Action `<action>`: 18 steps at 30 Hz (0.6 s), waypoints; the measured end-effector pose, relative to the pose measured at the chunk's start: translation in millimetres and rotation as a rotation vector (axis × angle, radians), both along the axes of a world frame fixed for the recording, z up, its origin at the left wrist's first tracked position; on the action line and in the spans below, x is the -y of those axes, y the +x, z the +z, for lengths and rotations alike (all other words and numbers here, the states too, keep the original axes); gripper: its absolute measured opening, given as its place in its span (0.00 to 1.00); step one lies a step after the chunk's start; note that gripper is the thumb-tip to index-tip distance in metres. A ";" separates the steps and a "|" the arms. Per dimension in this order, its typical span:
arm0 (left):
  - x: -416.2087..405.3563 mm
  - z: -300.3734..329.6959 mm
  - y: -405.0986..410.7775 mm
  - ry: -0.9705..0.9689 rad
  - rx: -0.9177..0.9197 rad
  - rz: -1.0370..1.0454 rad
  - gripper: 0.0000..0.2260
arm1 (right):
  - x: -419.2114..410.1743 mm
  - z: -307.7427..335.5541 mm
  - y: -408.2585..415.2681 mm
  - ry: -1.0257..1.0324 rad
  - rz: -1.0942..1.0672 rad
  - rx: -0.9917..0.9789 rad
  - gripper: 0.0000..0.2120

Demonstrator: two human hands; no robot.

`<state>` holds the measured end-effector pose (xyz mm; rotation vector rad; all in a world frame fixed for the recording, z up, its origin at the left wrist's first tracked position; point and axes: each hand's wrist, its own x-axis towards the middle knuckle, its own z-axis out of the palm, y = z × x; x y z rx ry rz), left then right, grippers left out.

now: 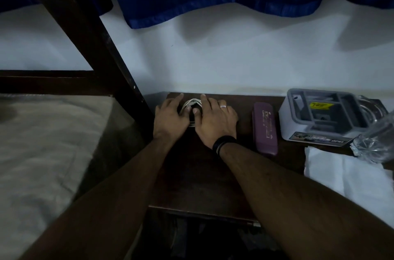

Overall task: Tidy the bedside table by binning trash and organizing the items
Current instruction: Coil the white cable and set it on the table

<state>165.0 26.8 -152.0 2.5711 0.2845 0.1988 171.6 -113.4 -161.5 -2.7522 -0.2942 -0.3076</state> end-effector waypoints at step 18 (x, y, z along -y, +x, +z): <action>21.6 31.4 -73.8 0.001 0.088 -0.117 0.21 | 14.4 28.4 -68.6 0.063 0.040 0.016 0.26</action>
